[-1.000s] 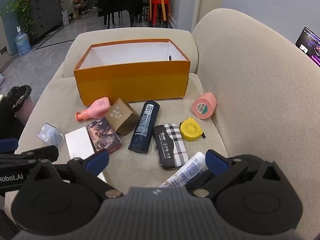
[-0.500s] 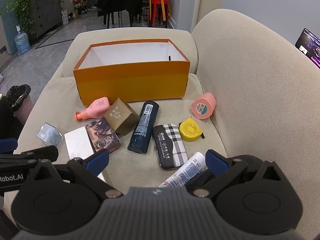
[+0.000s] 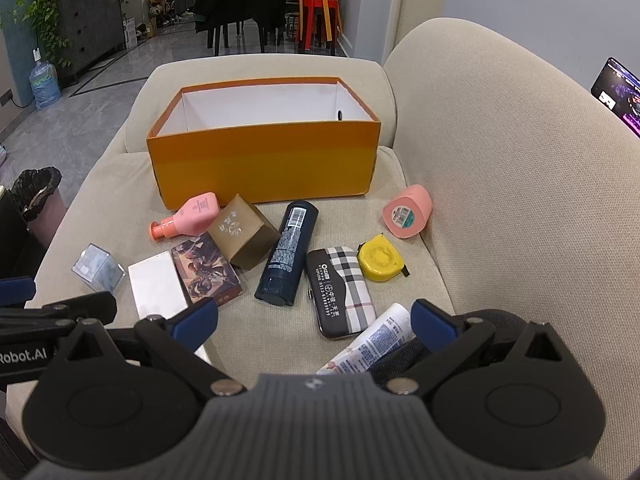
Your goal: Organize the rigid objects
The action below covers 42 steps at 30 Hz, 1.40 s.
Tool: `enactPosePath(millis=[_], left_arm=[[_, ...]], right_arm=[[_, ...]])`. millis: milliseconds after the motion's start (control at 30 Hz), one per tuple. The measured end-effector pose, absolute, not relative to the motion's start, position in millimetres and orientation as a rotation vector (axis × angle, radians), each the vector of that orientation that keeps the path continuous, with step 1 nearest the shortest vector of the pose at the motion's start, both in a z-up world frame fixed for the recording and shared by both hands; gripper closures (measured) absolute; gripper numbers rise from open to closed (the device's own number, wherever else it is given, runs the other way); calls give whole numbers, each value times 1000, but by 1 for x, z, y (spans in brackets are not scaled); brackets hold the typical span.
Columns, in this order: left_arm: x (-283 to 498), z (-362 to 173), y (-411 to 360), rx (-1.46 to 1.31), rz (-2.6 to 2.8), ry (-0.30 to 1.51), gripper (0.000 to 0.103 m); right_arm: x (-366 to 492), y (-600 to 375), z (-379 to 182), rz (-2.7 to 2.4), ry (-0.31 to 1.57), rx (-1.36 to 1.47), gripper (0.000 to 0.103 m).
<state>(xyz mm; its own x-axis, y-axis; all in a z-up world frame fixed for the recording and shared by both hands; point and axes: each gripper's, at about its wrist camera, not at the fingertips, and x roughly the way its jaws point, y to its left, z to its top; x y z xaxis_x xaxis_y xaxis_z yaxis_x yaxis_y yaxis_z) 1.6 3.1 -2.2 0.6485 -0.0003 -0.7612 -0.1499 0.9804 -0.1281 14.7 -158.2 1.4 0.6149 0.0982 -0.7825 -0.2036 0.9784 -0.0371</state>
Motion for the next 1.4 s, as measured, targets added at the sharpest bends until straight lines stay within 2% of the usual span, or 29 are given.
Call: enactPosePath(millis=[1033, 1400], left_arm=[[6, -13, 3, -185, 69, 881, 0], [32, -31, 46, -211, 131, 912, 0]], right_arm=[[18, -164, -2, 175, 898, -130, 2], [49, -174, -10, 128, 923, -143, 2]])
